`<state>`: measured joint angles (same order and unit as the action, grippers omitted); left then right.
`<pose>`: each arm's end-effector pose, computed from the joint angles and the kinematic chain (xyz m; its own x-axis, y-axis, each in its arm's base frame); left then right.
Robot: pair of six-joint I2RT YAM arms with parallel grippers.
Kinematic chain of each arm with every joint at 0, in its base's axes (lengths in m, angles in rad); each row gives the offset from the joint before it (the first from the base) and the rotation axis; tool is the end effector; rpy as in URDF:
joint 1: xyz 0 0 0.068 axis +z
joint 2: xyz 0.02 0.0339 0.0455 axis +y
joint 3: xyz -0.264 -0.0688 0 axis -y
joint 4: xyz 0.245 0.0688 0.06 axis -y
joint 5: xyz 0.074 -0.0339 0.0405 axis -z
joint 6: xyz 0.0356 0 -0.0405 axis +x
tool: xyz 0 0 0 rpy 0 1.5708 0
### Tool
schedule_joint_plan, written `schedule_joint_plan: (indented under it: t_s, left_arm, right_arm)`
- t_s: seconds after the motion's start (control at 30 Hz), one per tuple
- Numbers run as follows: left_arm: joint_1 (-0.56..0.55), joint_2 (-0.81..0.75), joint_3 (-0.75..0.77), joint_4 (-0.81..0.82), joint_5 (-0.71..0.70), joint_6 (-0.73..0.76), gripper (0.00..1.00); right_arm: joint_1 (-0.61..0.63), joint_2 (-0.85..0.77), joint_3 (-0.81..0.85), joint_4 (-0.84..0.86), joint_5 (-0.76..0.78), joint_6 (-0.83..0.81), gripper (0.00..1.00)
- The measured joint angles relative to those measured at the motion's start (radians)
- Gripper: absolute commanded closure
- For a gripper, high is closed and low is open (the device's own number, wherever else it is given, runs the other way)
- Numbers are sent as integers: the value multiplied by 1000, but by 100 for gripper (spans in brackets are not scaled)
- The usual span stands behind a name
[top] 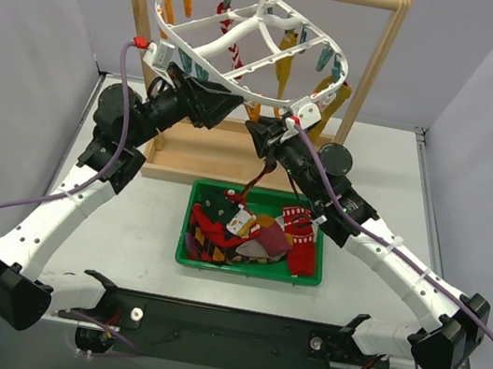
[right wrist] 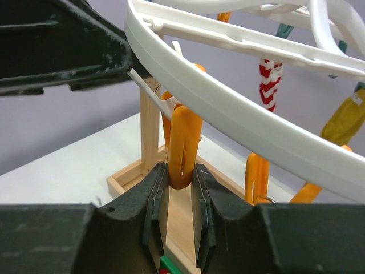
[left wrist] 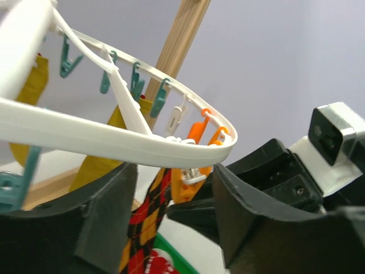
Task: Clip the socks to the hanger
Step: Open the clamp at the hanger.
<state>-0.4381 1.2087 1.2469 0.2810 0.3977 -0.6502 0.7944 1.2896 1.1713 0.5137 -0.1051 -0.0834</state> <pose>0.2390 -0.1272 0.4632 -0.2122 -0.5169 -0.8293 0.7484 0.4598 -0.4780 0.2062 0.2153 0.4399 0.3337 0.2215 -0.9163 -0.7522 0.6485 -0.1171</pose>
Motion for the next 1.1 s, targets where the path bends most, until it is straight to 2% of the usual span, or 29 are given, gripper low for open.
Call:
schedule_joint_plan:
  t_s: [0.07,0.23,0.27,0.3,0.37,0.53,0.93,1.0,1.1]
  left_arm:
    - [11,-1,8,5,4,4,50]
    - [17,-3,14,16,18,14,52]
    - [17,-3,14,15,24,13,50]
    - [17,-2,16,15,30,10,39]
    - [15,-2,20,19,48,5,29]
    - [4,-2,34,29,87,0,26]
    - [-12,-29,-17,19,109,6,25]
    - [-18,-29,-30,19,109,8,26]
    - [-24,-29,-48,21,109,10,34]
  right_arm:
    - [0,-14,-9,-6,14,-27,100]
    - [-2,-24,-11,-15,42,-82,100]
    - [-2,-24,-11,-19,45,-91,100]
    - [-3,-24,-11,-25,48,-101,100]
    - [-4,-24,-11,-26,52,-111,100]
    - [-4,-24,-8,-28,54,-130,100]
    - [-4,-16,13,-33,53,-146,100]
    - [-4,-16,17,-35,52,-146,100]
    - [-3,-16,23,-39,48,-146,100]
